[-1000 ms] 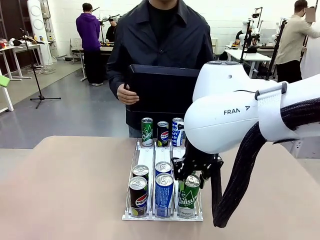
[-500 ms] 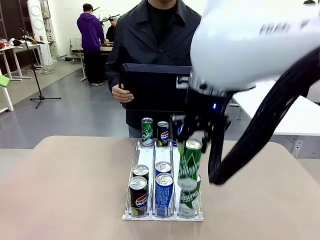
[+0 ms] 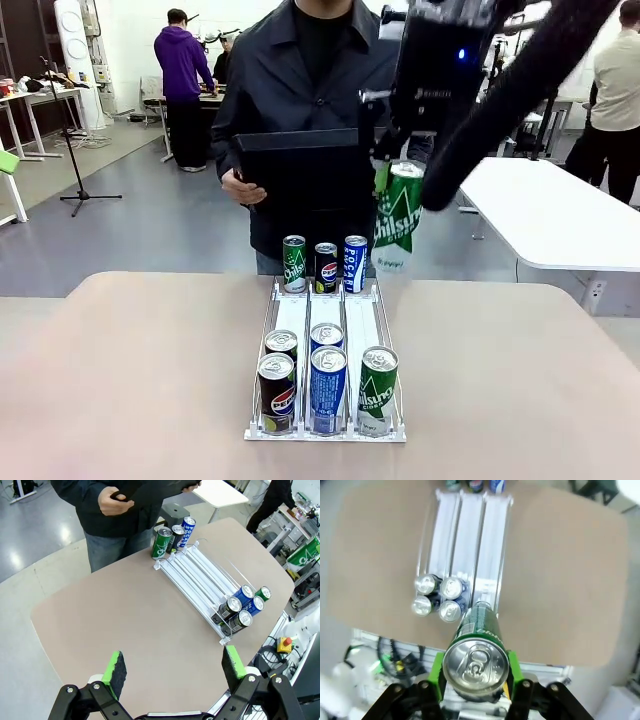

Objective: Retrieve and hand over the desired beverage to the person.
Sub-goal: Pick up a can of the same type that the person held from the Automatic Can Dispenser, then place the picked can on the Handle tray extended by the person.

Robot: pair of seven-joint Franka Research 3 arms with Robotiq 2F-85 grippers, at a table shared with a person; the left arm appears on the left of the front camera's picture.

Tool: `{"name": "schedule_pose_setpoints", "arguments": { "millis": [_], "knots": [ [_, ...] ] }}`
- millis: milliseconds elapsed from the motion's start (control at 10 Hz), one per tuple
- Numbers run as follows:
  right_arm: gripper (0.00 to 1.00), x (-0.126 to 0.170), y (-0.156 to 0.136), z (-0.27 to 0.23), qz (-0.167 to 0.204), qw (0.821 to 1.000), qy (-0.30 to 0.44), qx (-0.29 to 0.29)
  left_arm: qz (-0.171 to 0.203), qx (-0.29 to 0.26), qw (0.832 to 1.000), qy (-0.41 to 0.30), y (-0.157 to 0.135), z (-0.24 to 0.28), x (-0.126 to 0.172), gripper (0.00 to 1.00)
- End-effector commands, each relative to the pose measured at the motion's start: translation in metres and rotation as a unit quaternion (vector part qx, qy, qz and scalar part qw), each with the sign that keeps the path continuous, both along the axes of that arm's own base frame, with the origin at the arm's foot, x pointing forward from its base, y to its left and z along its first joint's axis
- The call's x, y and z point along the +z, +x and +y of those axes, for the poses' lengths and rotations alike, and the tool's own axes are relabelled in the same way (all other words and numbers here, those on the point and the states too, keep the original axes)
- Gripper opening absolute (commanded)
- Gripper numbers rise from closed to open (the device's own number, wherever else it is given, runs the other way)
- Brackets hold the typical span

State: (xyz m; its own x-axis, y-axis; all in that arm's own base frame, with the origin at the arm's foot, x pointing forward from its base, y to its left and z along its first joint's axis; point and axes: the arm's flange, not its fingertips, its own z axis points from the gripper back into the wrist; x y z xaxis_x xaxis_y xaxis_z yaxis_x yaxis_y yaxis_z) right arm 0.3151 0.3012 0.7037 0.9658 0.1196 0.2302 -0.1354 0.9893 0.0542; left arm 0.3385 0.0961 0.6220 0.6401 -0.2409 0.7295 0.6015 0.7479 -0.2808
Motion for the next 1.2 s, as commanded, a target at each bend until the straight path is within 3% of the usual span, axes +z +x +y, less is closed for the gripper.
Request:
{"name": "schedule_pose_setpoints", "arguments": {
  "millis": [0, 1100],
  "knots": [
    [0.09, 0.013, 0.015, 0.009, 0.016, 0.999, -0.012, -0.025, -0.007, -0.010, 1.000, -0.005, 0.000, 0.002, 0.000, 1.00],
    [0.09, 0.006, 0.007, 0.000, 0.008, 1.000, 0.000, -0.008, -0.007, -0.010, 1.000, -0.005, 0.000, 0.002, 0.000, 1.00]
  ]
}}
